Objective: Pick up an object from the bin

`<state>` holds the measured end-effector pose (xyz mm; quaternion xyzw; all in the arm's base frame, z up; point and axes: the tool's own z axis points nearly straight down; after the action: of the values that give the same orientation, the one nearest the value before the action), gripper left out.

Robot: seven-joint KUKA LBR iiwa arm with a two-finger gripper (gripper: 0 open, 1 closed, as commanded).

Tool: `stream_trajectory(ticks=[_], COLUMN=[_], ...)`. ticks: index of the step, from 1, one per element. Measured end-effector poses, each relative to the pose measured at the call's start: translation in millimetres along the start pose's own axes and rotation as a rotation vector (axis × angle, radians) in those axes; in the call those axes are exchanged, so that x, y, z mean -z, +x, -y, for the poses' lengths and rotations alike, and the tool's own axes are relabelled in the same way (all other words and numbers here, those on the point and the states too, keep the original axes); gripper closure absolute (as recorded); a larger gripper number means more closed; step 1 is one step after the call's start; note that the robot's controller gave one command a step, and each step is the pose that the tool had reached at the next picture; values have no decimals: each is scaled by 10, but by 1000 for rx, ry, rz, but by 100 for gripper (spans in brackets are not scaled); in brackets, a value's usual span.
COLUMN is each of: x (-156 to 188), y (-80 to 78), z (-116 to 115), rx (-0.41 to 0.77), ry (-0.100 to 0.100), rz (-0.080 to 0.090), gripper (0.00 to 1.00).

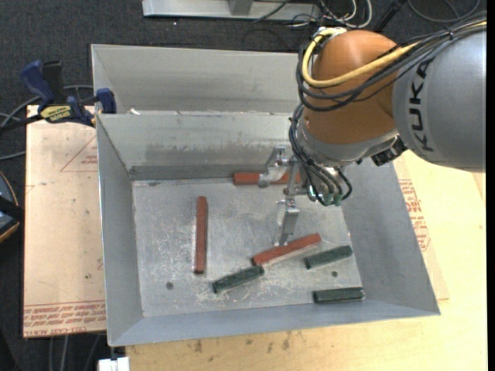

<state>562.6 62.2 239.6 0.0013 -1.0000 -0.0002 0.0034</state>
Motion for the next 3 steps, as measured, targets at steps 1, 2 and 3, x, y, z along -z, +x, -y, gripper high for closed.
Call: stream_trajectory(ticks=[1,2,3], x=[43,-400,-542], y=[-15,30,45], z=[3,77,123], rx=[-2,54,69], ry=[-1,-1,-1], rz=[8,14,10], gripper=[0,0,0])
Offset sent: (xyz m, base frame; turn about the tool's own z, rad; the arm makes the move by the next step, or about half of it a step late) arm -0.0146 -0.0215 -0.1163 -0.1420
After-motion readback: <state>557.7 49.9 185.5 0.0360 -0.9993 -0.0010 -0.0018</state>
